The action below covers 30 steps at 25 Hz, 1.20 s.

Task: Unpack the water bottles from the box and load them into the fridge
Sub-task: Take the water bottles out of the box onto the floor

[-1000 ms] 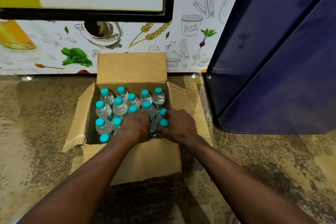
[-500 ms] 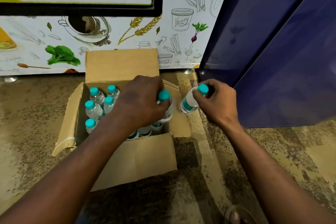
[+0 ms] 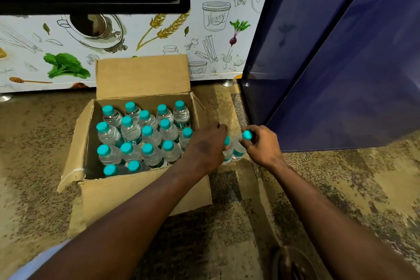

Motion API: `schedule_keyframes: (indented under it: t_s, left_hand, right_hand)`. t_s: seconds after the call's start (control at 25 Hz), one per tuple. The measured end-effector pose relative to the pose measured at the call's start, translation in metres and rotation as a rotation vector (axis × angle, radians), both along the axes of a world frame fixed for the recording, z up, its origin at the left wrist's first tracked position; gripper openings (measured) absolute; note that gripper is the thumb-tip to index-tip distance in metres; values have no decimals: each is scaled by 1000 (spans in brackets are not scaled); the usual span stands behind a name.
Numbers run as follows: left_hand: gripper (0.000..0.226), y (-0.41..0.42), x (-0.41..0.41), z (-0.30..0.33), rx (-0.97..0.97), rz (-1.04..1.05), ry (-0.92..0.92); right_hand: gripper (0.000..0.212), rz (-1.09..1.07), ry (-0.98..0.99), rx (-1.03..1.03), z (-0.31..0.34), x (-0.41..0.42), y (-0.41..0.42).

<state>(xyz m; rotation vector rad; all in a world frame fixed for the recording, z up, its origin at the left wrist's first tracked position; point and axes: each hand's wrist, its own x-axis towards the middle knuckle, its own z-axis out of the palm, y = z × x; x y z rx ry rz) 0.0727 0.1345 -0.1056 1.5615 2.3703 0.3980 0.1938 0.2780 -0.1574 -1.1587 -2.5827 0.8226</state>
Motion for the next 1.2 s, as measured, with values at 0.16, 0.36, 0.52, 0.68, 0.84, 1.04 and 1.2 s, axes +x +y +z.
schedule_keyframes:
  t_s: [0.16, 0.36, 0.52, 0.68, 0.84, 1.04, 1.2]
  left_hand:
    - [37, 8, -7, -18, -178, 13, 147]
    - [41, 14, -17, -27, -262, 35, 210]
    - [35, 16, -21, -29, -220, 63, 163]
    - [47, 18, -26, -23, -193, 52, 97]
    - [41, 8, -47, 3, -18, 159, -30]
    - [30, -28, -106, 26, -283, 319, 29]
    - [33, -62, -128, 25, -508, 325, 7]
  right_hand:
    - [26, 67, -18, 4, -10, -4, -8]
    - [25, 123, 9, 31, -21, -14, -17]
    - [30, 124, -21, 50, -20, -14, -18]
    - [45, 115, -105, 72, -5, -4, -15]
    - [41, 16, 163, 95, 19, -12, -32]
    - [25, 197, 394, 104, 41, -55, -88]
    - [31, 434, 157, 66, 36, -101, -123]
